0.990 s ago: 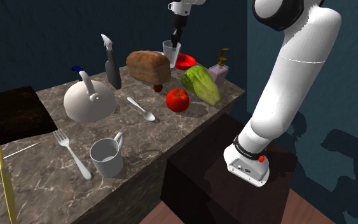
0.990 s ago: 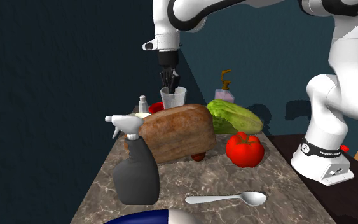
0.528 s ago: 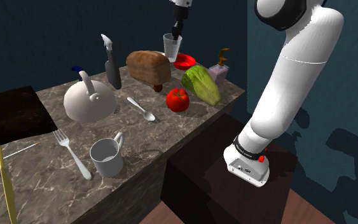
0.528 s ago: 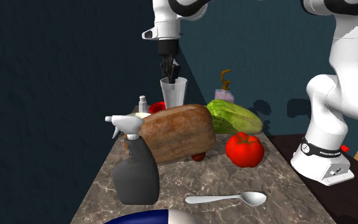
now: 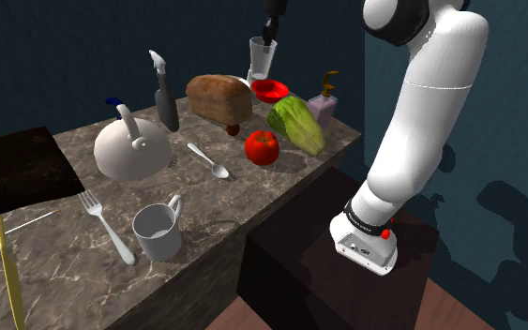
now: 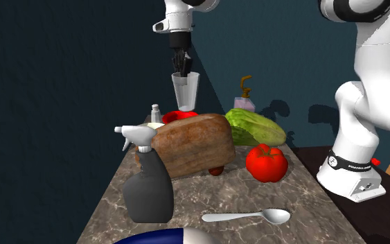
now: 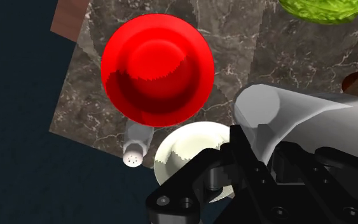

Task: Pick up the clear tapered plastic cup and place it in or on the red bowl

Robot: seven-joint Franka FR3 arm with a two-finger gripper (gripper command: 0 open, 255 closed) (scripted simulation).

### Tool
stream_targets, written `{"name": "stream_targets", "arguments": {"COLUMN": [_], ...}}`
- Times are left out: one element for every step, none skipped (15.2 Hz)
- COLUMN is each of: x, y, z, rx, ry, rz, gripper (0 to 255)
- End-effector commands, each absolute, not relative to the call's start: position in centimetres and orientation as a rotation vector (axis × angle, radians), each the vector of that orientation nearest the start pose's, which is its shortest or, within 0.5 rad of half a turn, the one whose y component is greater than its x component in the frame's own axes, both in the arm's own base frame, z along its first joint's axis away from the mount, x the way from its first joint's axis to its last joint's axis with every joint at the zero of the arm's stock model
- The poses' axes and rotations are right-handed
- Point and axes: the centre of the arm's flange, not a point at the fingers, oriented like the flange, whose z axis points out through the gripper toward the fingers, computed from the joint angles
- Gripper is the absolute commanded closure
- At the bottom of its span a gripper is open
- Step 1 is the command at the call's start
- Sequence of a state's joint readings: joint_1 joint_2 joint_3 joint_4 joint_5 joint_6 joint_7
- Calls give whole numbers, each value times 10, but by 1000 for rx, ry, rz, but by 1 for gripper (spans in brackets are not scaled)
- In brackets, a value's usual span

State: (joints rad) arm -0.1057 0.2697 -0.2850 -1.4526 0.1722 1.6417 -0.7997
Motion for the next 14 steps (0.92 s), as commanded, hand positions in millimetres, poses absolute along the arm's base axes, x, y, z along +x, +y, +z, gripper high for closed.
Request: {"name": "stream_targets", "arguments": {"x": [604,606,608,610,612,614,616,618,618,618,618,618,618,618], "y": [-231,-243,-256,-269,-281,-294,-307,-320,-322,-322,-322,-322,-322,-322], "z": [539,542,545,547,550,553,556,559,559,554,548,543,538,533], "rx": [-2963,-2963,-2963,-2963,-2963,-2963,-2963,-2963,-2963,-2963,-2963,-2963,-2963,-2963], "ry": [-600,-600,-600,-600,-600,-600,-600,-600,-600,-600,-600,-600,-600,-600], "rz": [7,7,7,7,7,7,7,7,7,7,7,7,7,7], "gripper": [255,255,255,255,255,255,255,255,255,255,255,255,255,255]}}
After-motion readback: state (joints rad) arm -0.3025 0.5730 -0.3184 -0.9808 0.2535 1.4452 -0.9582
